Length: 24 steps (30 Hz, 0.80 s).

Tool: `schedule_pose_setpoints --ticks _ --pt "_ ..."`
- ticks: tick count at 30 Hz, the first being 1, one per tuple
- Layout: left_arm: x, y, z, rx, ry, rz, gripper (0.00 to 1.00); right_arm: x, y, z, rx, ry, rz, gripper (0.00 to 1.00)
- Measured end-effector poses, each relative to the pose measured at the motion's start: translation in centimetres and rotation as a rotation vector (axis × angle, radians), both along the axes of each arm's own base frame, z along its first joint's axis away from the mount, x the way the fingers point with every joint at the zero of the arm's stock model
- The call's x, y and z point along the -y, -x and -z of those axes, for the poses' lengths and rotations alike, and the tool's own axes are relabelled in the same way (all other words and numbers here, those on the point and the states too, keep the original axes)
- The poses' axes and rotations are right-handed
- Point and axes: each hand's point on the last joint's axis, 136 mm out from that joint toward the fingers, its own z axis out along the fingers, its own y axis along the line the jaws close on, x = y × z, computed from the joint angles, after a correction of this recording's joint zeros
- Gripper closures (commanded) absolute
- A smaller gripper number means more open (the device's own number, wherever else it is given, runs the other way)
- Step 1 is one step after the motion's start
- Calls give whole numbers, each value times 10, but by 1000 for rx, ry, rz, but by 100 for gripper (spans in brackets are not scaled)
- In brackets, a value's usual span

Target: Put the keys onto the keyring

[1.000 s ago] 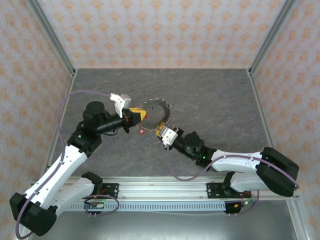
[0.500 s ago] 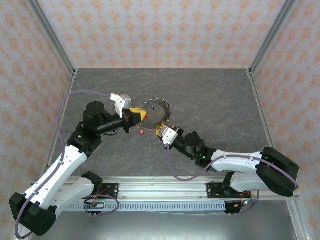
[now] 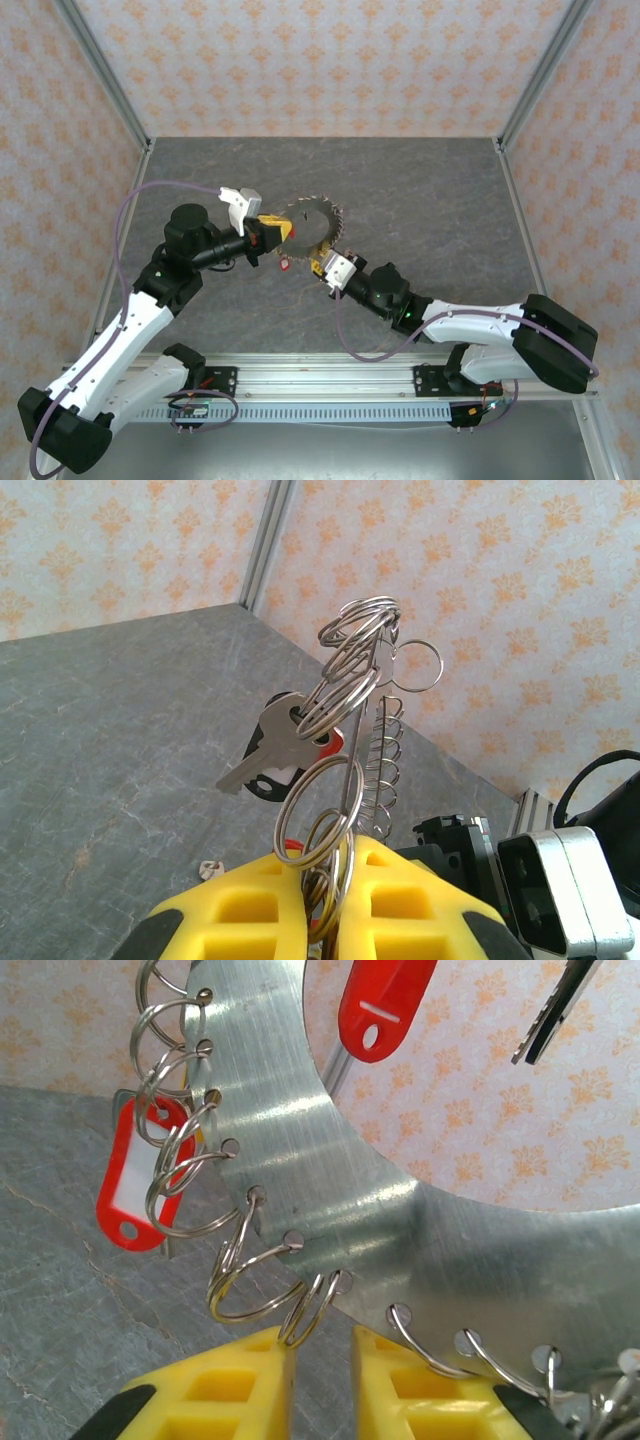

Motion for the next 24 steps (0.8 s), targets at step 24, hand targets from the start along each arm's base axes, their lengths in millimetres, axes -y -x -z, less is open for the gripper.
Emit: schedule_pose_setpoints --ticks 24 --pt "-1 -1 0 0 1 -8 100 -3 4 -1 -27 -28 -27 75"
